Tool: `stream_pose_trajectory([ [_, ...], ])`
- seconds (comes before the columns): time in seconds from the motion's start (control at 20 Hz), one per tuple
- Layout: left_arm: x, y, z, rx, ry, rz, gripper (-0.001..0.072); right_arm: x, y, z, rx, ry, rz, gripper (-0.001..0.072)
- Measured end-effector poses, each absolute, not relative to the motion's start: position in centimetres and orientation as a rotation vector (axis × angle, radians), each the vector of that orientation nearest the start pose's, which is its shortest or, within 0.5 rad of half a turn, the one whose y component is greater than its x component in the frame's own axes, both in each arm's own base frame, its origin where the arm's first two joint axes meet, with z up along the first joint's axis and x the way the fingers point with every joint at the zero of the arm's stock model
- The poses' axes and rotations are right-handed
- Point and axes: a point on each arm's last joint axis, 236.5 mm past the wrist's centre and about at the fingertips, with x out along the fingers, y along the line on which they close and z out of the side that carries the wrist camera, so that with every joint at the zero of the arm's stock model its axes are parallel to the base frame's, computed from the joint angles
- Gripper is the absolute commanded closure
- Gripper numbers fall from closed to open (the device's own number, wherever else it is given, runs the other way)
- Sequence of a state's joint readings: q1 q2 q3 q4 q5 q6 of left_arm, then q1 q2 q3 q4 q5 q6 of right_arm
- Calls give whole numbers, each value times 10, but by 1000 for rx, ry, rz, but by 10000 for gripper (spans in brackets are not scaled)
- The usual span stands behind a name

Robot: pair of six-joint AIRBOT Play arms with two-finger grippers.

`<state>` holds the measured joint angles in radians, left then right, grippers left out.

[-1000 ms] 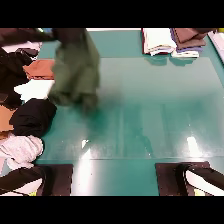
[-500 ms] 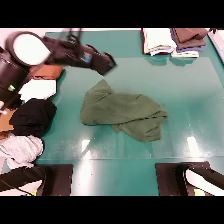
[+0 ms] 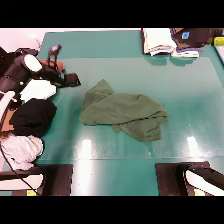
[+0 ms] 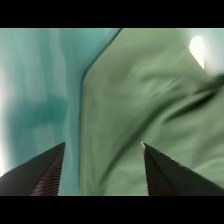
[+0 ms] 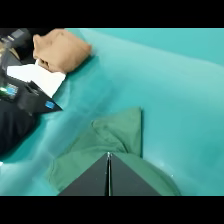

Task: Fold the shirts.

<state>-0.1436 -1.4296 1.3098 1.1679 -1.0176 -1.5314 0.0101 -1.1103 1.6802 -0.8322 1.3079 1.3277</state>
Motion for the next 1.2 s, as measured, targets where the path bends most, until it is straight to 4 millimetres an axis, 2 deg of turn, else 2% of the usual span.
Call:
stream_pose_trajectory([
  [0.1, 433, -143, -6, -304, 1223, -326, 140, 366, 159, 308, 226, 642, 696, 694],
  [0.2, 428, -146, -31, -345, 1284, -329, 140, 367, 159, 304, 231, 654, 696, 694],
  [0.4, 424, -162, -59, -448, 1355, -354, 141, 367, 160, 300, 235, 661, 696, 694],
  [0.45, 424, -165, -61, -470, 1362, -360, 171, 368, 160, 300, 236, 662, 696, 694],
  [0.5, 423, -168, -64, -488, 1370, -362, 258, 367, 160, 300, 236, 662, 696, 694],
  [0.6, 423, -170, -68, -504, 1377, -365, 490, 368, 160, 299, 236, 663, 696, 694],
  [0.65, 423, -172, -69, -513, 1380, -367, 672, 368, 160, 299, 236, 663, 696, 695],
  [0.7, 423, -173, -70, -518, 1381, -369, 686, 368, 160, 299, 236, 664, 696, 695],
  [0.8, 427, -177, -63, -531, 1364, -385, 687, 366, 157, 296, 233, 677, 692, 695],
  [0.9, 435, -177, -43, -520, 1315, -403, 687, 364, 145, 283, 221, 726, 666, 695],
  [1.0, 446, -175, -13, -478, 1237, -426, 686, 356, 126, 256, 209, 811, 610, 695],
  [1.05, 451, -174, 5, -455, 1192, -440, 686, 352, 111, 235, 204, 864, 560, 694],
  [1.1, 454, -174, 20, -434, 1154, -451, 686, 347, 94, 211, 202, 923, 502, 655],
  [1.15, 456, -173, 33, -417, 1122, -459, 686, 339, 76, 184, 210, 986, 436, 403],
  [1.2, 457, -172, 46, -403, 1092, -466, 686, 330, 60, 157, 226, 1047, 377, 280],
])
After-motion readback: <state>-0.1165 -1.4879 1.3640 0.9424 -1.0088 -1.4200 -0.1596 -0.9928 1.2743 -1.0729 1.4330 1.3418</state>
